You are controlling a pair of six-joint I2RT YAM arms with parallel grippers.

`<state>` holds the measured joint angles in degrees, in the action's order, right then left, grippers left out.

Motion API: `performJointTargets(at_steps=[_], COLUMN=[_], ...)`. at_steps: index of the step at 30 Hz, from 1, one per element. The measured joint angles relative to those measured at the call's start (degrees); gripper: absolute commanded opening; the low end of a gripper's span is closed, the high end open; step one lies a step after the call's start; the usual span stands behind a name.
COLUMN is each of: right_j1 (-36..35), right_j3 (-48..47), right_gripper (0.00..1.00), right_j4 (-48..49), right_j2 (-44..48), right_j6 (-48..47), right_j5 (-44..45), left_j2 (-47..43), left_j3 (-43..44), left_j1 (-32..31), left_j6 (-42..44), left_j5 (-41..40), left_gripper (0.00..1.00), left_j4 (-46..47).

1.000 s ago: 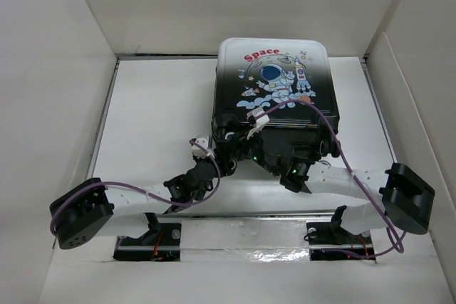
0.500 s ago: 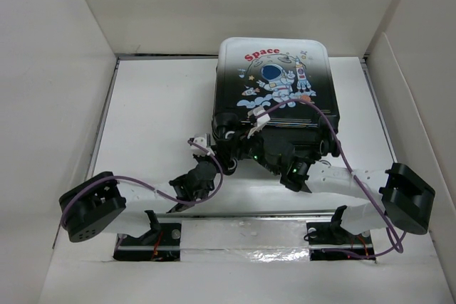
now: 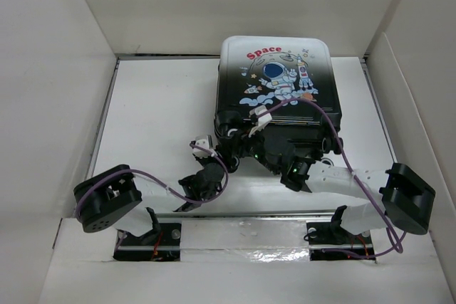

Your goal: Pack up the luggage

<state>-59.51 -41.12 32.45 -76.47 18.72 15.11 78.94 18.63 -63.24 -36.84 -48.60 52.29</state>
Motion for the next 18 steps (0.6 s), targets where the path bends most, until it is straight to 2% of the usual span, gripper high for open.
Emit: performJointTargets(at_steps=[2,4,8,9,10,12,13,18], right_j1=[0.0,0.2,0.2,0.2,0.2,0.2,0.3,0.1], right_j3=[0.0,0.1,0.8,0.8,0.9,0.9,1.1,1.6], right_gripper=[0.0,0.0,0.0,0.0,0.0,0.0,0.0,0.0], right_j4=[0.0,0.0,0.1,-0.1,-0.2,-0.3,-0.3,-0.4], right_j2=[0.1,0.3,1.1,1.3,1.4,1.9,2.1,2.4], right_j6=[-0.4,-0.6,-0.8,-0.8,-0.9,-1.2,-1.3,-0.7], right_j5=[0.4,0.7,0.8,0.8,0.9,1.4,1.7,0.1], left_j2=[1.3,2.4,3.1,3.1,3.1,3.1,3.1,3.2], left_j3=[1.1,2.2,3.1,3.1,3.1,3.1,3.1,3.1], left_j1=[-0.8,-1.5,-2.0,-2.2,-2.3,-2.4,-2.6,-3.5], left_j6=[0.3,1.3,3.1,3.4,3.5,3.7,3.9,6.3], left_j5=[-1.5,-2.7,-2.2,-2.0,-1.9,-1.5,-0.8,5.2], left_gripper=[0.45,0.32,0.33,0.34,0.42,0.51,0.59,0.59], left_j4=[0.3,0.6,1.4,1.5,1.7,1.6,1.6,2.1])
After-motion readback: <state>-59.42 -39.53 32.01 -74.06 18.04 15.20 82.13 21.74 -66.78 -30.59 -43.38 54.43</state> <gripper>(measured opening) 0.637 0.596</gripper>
